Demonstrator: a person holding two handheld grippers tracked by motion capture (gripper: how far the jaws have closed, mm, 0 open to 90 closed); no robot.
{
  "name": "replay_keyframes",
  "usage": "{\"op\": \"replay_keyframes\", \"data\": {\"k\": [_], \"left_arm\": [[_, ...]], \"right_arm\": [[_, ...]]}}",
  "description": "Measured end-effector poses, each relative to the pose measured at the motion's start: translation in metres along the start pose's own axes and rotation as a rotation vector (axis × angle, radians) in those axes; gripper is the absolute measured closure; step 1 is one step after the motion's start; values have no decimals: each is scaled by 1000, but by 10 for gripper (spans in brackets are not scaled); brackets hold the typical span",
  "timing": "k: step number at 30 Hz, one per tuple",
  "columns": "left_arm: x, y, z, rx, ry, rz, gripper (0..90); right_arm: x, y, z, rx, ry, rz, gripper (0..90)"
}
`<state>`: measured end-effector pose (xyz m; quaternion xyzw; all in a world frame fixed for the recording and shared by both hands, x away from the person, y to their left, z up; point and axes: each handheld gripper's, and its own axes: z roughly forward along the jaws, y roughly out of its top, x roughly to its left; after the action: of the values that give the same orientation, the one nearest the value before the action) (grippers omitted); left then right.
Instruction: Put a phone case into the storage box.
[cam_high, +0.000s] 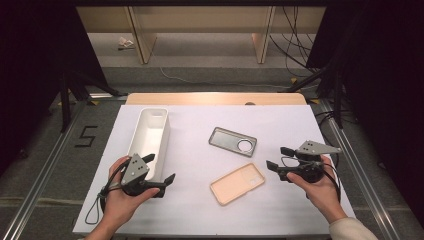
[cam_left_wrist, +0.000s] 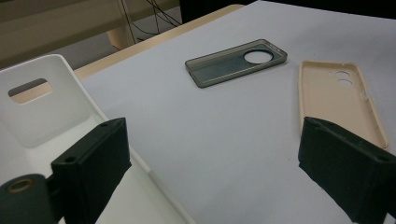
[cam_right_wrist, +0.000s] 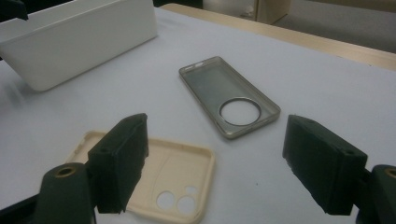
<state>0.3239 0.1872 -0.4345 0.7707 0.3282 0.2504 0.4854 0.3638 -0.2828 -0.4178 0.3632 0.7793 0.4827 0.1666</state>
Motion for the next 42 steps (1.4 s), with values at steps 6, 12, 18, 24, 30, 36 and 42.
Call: {"op": "replay_keyframes", "data": {"k": [6, 12, 18, 24, 30, 36, 42], "left_arm": [[0, 0, 0, 0, 0, 1, 85], [-1, 1, 0, -3, 2, 2, 86], [-1, 1, 1, -2, 2, 1, 86], [-1, 1, 0, -2, 1, 3, 87], [-1, 1, 0, -4, -2, -1, 87], [-1, 0, 0, -5, -3, -1, 87], [-1, 0, -1, -7, -10, 0, 87]], "right_arm": [[1, 0, 1, 2, -4, -2, 271], [4, 7, 9, 20, -4, -50, 689], [16, 19, 29, 86, 13, -117, 848], [27, 37, 65, 153, 26, -153, 900], [28, 57, 115, 233, 8, -89, 900], [31, 70, 165, 323, -8, -54, 900], [35, 82, 203, 391, -39, -22, 900]]}}
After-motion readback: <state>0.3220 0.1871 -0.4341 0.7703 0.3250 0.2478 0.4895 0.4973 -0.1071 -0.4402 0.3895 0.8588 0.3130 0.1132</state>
